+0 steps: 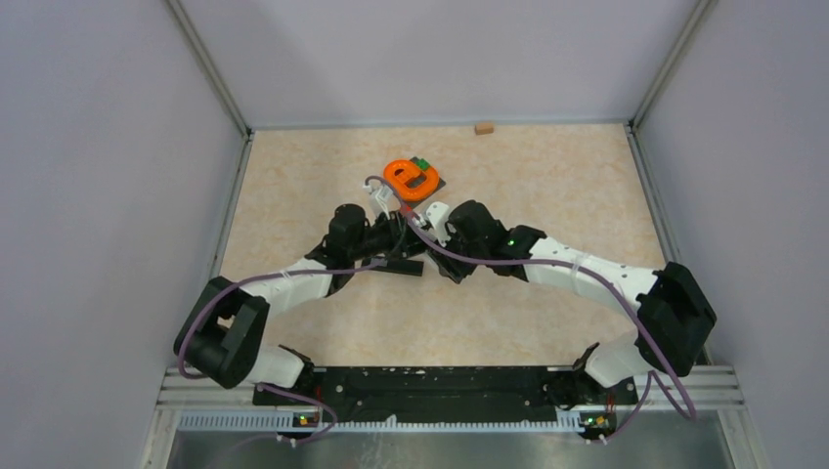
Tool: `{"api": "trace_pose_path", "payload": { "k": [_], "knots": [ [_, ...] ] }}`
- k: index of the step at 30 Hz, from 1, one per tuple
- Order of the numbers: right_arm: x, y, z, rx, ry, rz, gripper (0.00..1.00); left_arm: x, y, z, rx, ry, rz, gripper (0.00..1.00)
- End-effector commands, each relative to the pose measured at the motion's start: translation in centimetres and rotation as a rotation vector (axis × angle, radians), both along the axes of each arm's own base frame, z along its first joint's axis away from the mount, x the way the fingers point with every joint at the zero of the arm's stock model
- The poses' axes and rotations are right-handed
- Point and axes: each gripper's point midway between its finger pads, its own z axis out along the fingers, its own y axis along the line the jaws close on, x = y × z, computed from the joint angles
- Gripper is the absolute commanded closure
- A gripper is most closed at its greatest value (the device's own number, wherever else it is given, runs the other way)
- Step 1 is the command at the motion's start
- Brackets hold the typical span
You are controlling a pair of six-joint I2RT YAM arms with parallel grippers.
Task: Load the batteries into the remote control
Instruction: Load the battery cover into the remote control.
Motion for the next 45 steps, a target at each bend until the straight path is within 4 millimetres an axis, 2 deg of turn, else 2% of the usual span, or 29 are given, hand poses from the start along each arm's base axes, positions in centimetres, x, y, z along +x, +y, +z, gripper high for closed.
{"api": "trace_pose_path", "payload": {
  "k": [1,9,17,23,30,36,41,45],
  "knots": [
    [3.2,4.4,5.9,0.21,-0.155,-0.004,0.59,-4.6,-3.0,4.6,-0.137,-0.022,-0.277,1.0],
    [2.5,4.0,4.6,0.137,-0.087,0.027,0.53,-6.2,-3.3,6.3,-0.211,0.133,-0.395,1.0],
    [2.6,3.2,3.4,0.075,-0.024,-0.047,0.48,-5.6,-3.1,8.6,-0.293,0.217,-0.399,1.0],
    [2.7,3.3,3.3,0.057,-0.004,-0.053,0.46,-5.0,-2.9,7.6,-0.309,0.295,-0.39,1.0],
    [3.3,2.9,2.0,-0.009,0.02,-0.087,0.42,-4.1,-1.8,5.7,-0.315,0.337,-0.346,1.0],
    [3.7,3.4,2.5,0.013,0.006,-0.093,0.38,-3.3,-1.0,4.6,-0.317,0.357,-0.316,1.0],
    [3.4,4.0,3.4,0.058,0.016,-0.085,0.17,-2.6,-0.3,3.9,-0.318,0.366,-0.289,1.0],
    [3.1,4.4,4.1,0.102,0.027,-0.072,0.09,-2.0,0.2,3.9,-0.321,0.36,-0.27,1.0]
  ]
}}
